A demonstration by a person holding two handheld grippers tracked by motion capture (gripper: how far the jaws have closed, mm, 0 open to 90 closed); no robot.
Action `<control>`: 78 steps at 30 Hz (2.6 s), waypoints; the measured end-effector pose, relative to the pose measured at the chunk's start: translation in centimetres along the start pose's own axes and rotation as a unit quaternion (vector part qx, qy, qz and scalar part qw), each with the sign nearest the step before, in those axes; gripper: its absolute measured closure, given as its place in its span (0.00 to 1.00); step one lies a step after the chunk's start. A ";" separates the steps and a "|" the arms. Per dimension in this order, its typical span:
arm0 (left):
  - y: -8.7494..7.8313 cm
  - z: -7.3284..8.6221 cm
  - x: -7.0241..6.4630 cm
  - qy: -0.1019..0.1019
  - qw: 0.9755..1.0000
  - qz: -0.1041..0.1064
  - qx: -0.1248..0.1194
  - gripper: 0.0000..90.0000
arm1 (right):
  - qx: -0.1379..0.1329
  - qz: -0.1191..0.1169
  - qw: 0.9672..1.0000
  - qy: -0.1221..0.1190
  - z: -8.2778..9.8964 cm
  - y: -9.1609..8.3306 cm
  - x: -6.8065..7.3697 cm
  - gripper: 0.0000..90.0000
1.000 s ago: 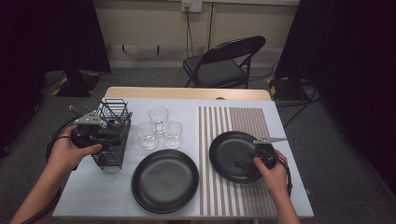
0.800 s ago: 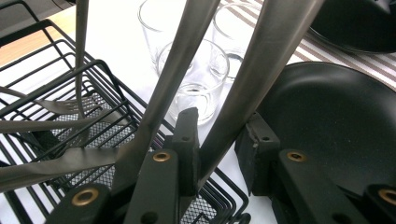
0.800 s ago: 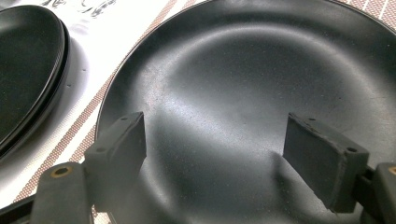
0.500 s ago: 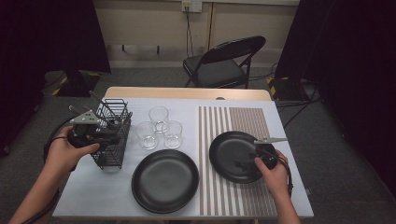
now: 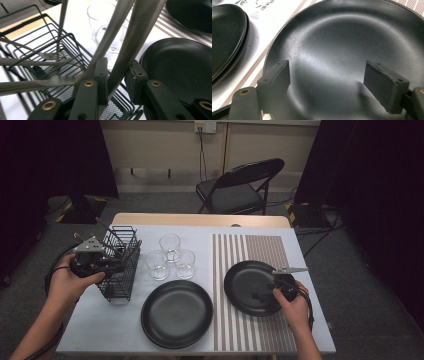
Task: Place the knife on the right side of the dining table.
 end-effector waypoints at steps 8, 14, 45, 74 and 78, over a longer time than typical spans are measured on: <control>-0.2 -0.1 0.1 0.005 1.000 -0.021 0.003 0.83 | -0.001 0.000 1.000 0.000 0.0 0.0 0.0 0.23; -0.5 -0.1 0.5 0.012 0.999 -0.034 0.002 0.85 | -0.002 0.001 1.000 0.000 -0.1 -0.1 0.0 0.23; -2.5 -1.7 1.1 -0.007 0.997 -0.072 -0.031 0.91 | -0.006 -0.001 1.000 0.001 -0.3 -0.2 0.1 0.23; -5.1 -4.9 0.3 -0.009 0.997 -0.057 -0.046 0.91 | -0.011 0.024 1.000 -0.017 -0.5 -0.7 -0.4 0.27; -5.3 -5.4 0.2 -0.012 0.997 -0.057 -0.050 0.91 | -0.015 0.027 0.999 -0.018 -0.6 -0.7 -0.5 0.27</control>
Point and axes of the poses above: each handheld gripper's, and its own axes: y roughly forward along the jaws, z roughly out of its underside, x roughly to its left, the point moved 8 cm from there along y, roughly forward along the jaws, and after that the axes turned 2 degrees about -x, right-handed, at the moved point
